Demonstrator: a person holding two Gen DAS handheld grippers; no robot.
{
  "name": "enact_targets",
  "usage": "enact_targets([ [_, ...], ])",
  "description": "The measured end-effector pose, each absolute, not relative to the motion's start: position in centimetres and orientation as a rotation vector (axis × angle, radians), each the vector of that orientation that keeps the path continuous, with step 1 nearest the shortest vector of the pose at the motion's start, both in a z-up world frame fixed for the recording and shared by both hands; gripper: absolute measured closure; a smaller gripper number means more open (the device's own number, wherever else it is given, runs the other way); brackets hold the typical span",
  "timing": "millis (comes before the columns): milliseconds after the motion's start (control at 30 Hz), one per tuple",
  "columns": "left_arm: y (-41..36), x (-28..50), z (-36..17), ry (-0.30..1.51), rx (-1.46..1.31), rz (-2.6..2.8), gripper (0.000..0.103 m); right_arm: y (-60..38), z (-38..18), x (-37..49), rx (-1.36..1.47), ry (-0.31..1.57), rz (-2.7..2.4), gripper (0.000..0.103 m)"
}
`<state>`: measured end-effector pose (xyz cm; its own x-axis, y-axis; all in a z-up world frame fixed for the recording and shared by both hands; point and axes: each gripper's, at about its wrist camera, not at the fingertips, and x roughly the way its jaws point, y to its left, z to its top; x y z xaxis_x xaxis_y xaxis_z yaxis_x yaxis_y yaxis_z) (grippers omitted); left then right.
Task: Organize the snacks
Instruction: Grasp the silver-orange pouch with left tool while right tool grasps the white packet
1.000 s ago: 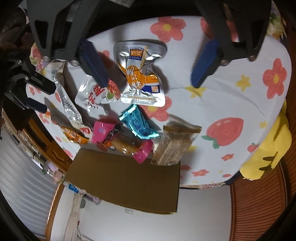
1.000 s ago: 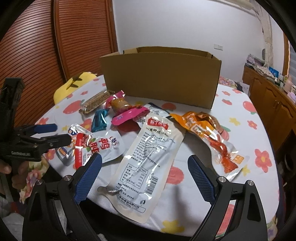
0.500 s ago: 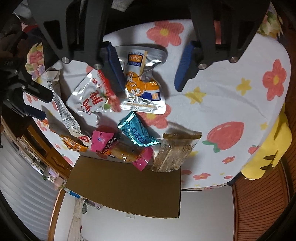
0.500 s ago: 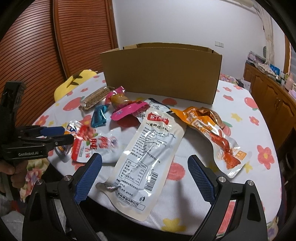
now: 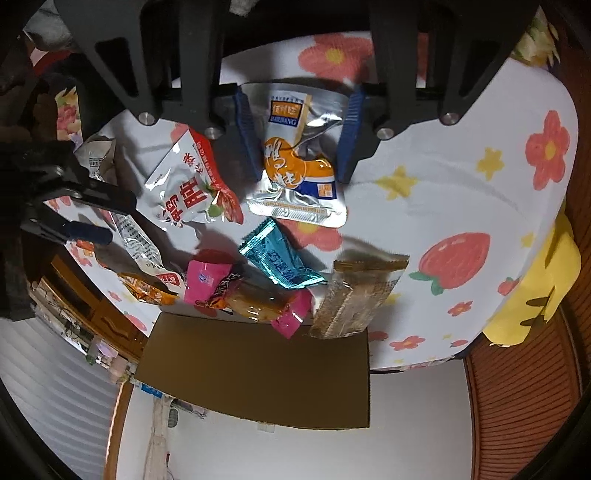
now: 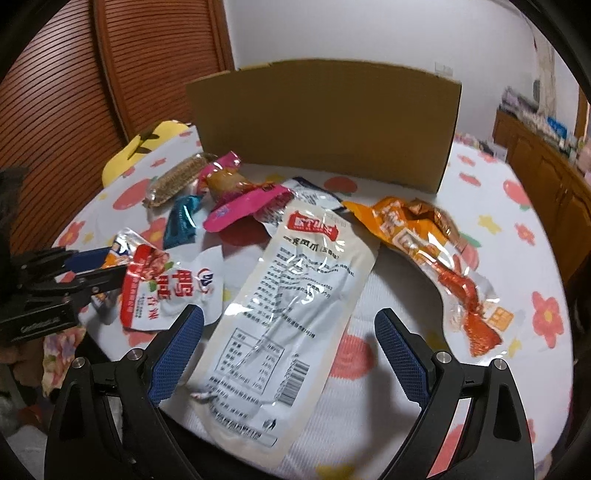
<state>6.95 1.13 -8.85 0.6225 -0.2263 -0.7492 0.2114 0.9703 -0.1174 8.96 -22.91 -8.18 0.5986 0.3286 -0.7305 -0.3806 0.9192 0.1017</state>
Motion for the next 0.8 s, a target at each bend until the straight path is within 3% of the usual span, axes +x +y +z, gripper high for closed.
enact_targets([
  [300,2.2,6.8,-8.1,0.811,-0.052,-0.235,0.065,-22.6,-8.7,10.9,-0.083,0.864,0.405,0.013],
  [400,2.5,6.9,-8.0,0.804,-0.061,-0.231,0.065,-22.3,-8.5,11.3,-0.111,0.868,0.41,0.026],
  [533,2.1,6.8,-8.1,0.803,-0.056,-0.232,0.065,-22.6,-8.0,11.8,-0.118,0.86,0.398,0.051],
  [800,2.2,6.5,-7.8,0.785,-0.061,-0.232,0.065,-23.0,-7.2,12.1,-0.116,0.858,0.412,0.065],
])
